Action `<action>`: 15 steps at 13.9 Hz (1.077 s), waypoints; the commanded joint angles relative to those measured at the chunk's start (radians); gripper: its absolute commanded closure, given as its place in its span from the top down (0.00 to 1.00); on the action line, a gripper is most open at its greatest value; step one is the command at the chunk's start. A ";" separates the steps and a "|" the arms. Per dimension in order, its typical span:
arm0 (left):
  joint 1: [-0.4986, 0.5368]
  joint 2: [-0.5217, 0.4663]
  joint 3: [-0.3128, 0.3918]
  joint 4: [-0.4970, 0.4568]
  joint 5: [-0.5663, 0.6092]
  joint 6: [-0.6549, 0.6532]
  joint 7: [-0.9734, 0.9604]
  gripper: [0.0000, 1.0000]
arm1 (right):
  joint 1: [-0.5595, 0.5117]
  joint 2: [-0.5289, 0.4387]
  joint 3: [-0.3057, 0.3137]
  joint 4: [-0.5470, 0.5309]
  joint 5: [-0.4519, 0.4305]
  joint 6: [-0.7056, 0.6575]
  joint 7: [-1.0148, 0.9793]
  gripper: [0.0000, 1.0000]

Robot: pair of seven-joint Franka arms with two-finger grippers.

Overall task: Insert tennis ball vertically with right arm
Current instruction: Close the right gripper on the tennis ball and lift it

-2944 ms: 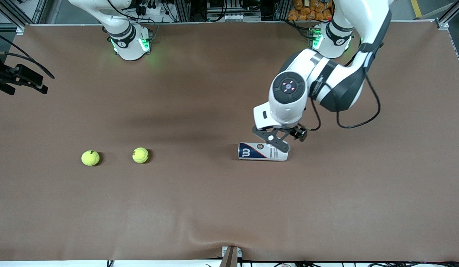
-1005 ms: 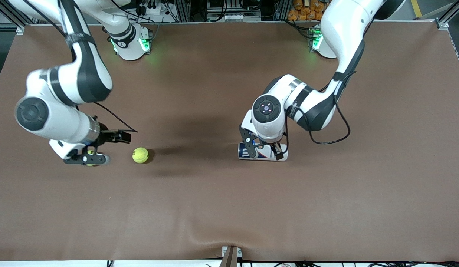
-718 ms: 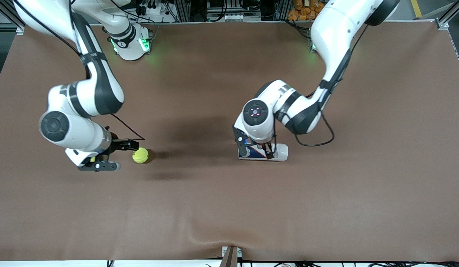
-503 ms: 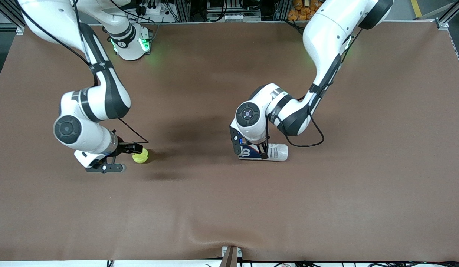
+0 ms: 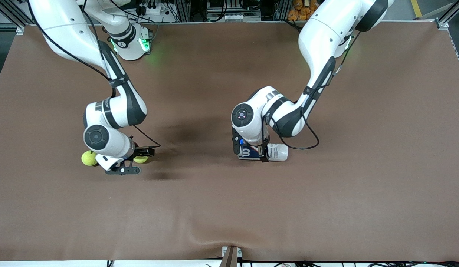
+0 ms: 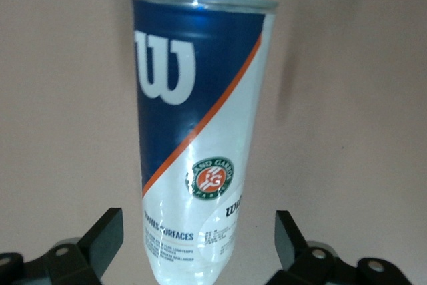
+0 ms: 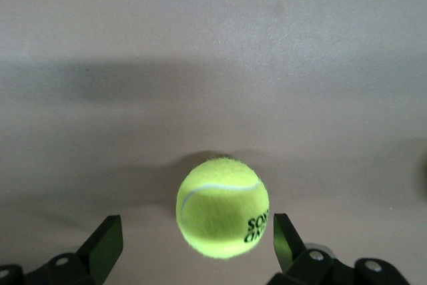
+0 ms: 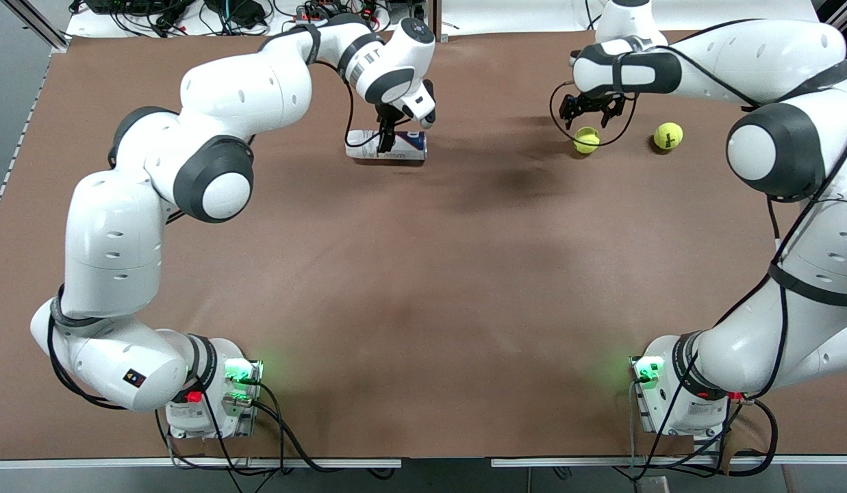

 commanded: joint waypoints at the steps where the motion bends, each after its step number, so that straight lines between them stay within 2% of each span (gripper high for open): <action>1: -0.009 0.016 0.015 0.020 0.029 -0.002 0.091 1.00 | 0.006 0.021 -0.009 0.003 -0.021 0.011 0.021 1.00; 7: -0.018 0.037 0.027 0.019 0.044 -0.002 0.092 1.00 | 0.002 0.063 -0.009 0.003 -0.041 0.040 0.021 1.00; 8: -0.018 0.040 0.027 0.017 0.044 -0.002 0.092 1.00 | 0.000 0.063 -0.009 0.001 -0.041 0.040 0.021 0.82; 10: -0.016 0.046 0.027 0.016 0.066 -0.002 0.092 1.00 | -0.006 0.063 -0.009 0.003 -0.041 0.031 0.021 0.31; 11: -0.018 0.049 0.027 0.016 0.086 -0.002 0.091 1.00 | -0.009 0.061 -0.009 0.003 -0.041 0.025 0.019 0.15; 12: -0.018 0.057 0.027 0.016 0.095 -0.002 0.088 1.00 | -0.011 0.054 -0.010 0.009 -0.041 0.011 0.018 0.09; 14: -0.016 0.063 0.030 0.014 0.098 -0.003 0.065 1.00 | -0.012 0.025 -0.012 0.044 -0.041 -0.064 0.007 0.08; 15: -0.018 0.077 0.036 0.014 0.106 -0.003 0.051 1.00 | -0.015 0.002 -0.013 0.064 -0.041 -0.098 0.007 0.02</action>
